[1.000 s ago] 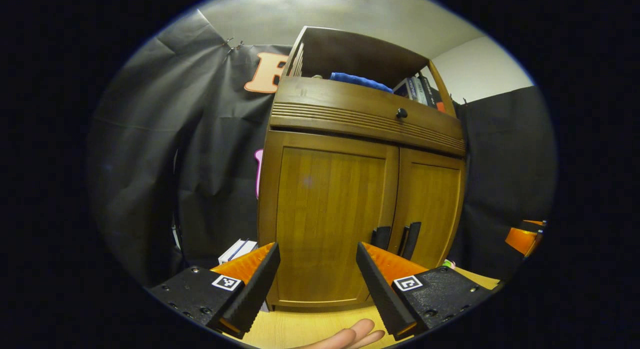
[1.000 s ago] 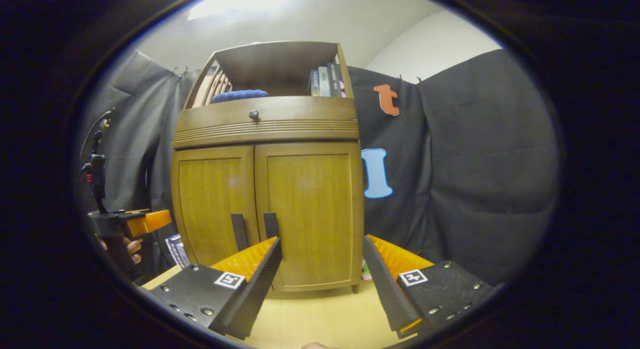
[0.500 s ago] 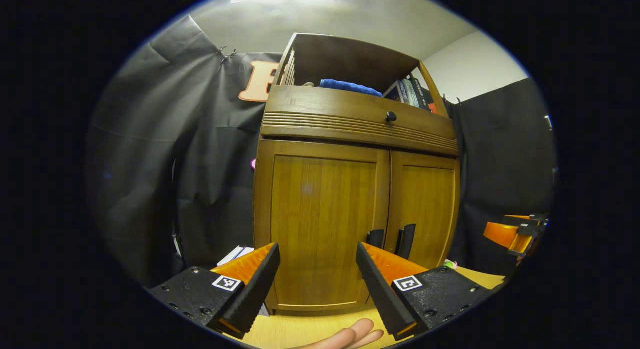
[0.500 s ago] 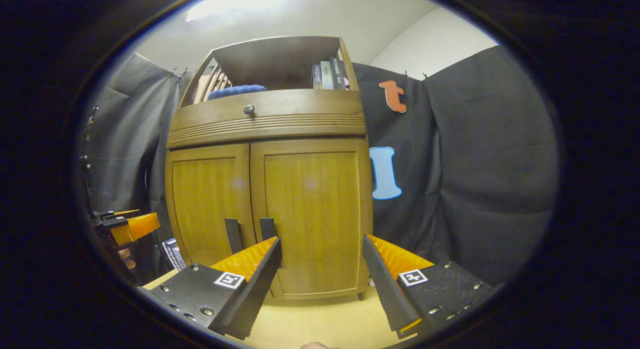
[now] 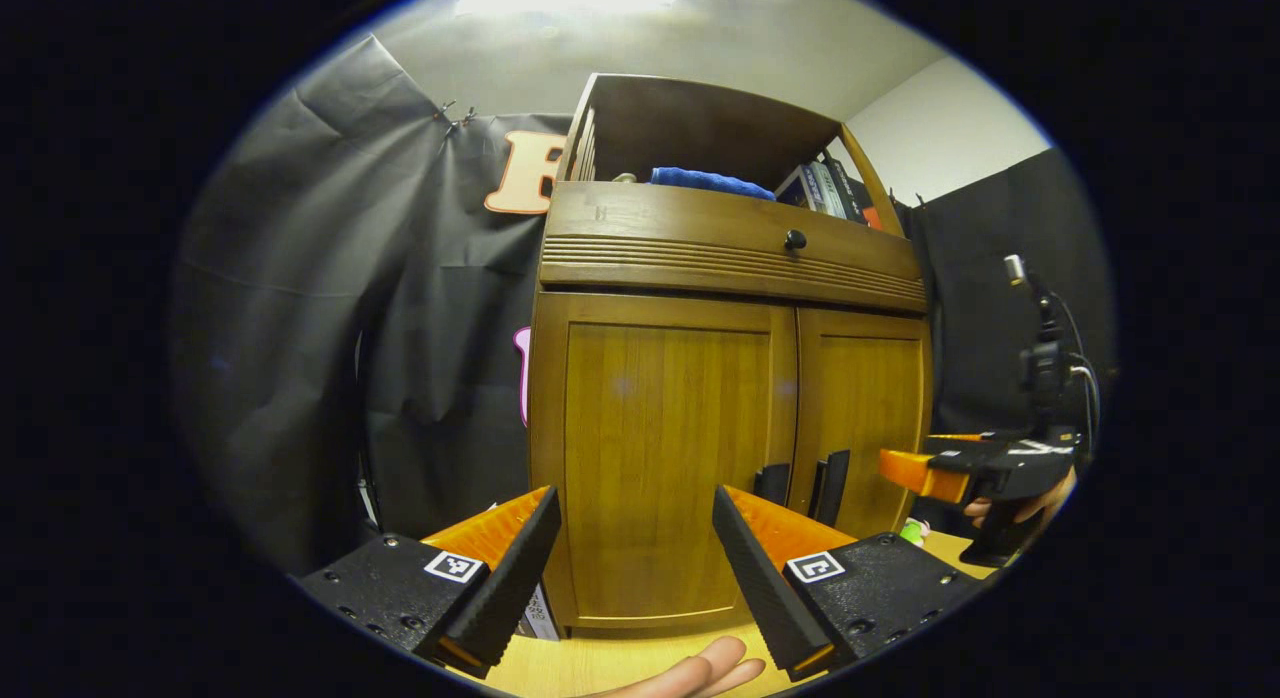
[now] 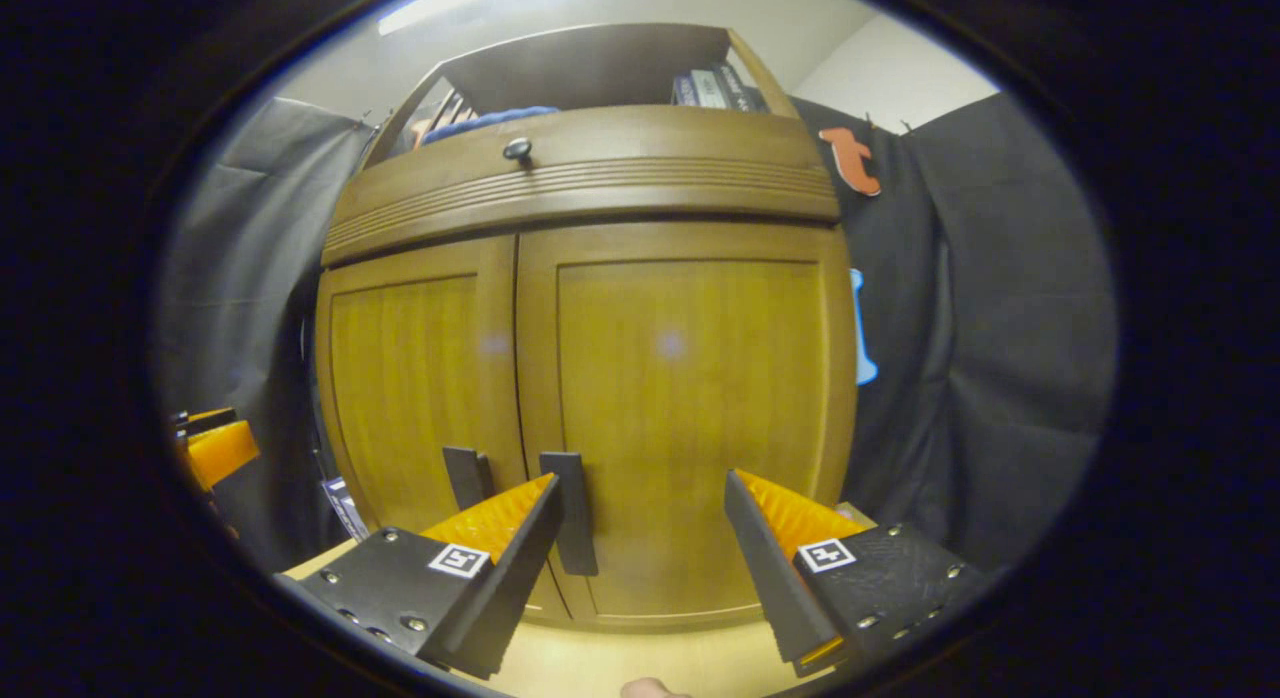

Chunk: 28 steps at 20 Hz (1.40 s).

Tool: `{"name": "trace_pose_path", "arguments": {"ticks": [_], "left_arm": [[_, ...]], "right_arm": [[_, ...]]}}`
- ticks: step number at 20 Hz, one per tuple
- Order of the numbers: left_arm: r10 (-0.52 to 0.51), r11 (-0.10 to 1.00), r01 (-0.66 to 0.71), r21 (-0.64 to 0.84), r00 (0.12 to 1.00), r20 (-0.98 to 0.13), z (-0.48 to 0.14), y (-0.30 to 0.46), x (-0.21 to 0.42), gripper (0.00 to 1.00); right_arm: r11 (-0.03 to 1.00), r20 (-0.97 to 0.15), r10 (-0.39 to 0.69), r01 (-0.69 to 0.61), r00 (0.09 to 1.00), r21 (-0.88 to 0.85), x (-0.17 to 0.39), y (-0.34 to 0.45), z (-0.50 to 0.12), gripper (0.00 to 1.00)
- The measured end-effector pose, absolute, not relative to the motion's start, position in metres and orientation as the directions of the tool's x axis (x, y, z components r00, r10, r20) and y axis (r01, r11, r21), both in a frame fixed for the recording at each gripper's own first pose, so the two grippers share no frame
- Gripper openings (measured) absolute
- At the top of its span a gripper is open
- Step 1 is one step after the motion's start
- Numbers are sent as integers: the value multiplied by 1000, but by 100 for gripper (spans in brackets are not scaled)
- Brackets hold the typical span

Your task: Open the right door of the double-door shoe cabinet with the right hand, and open the left door with the left hand.

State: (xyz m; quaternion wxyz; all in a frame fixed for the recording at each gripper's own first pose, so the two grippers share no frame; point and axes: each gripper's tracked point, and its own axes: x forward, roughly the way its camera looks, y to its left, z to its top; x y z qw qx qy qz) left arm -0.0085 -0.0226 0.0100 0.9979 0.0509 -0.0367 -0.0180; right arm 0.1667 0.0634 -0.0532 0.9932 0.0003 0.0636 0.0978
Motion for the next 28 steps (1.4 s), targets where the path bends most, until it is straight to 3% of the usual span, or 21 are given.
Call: {"name": "trace_pose_path", "arguments": {"ticks": [2,3,4,7,8,12,15,17,21,23,28], "left_arm": [[-34,994,26,102,997,72,10,-21,-6,91],[-30,995,23,97,997,73,10,-20,-6,95],[-27,995,20,95,997,68,9,-20,-5,90],[-26,995,21,93,998,58,6,-19,-2,95],[-24,996,18,92,998,56,6,-19,-1,91],[-16,996,11,93,998,53,5,-18,2,91],[-14,996,9,91,999,49,4,-17,4,95],[-15,996,10,91,999,49,3,-17,4,91],[-13,996,9,89,999,46,2,-16,5,91],[-8,996,5,88,999,43,2,-17,7,91],[7,995,-10,99,999,39,0,-16,8,91]], "right_arm": [[976,-148,214,-217,966,-4,177,82,-68,95],[975,-159,219,-223,963,-7,181,90,-74,96],[974,-172,224,-228,959,-5,185,96,-82,97],[970,-188,240,-243,952,4,197,107,-92,97],[968,-184,243,-251,952,-19,198,109,-90,96],[967,-171,247,-254,954,-15,211,120,-96,70],[975,-201,220,-222,955,11,218,118,-108,36],[972,-200,235,-232,951,41,214,117,-104,29],[964,-189,266,-259,945,60,209,116,-101,34],[960,-194,281,-274,940,63,206,115,-97,30],[946,-211,322,-308,923,98,178,101,-99,30]]}}
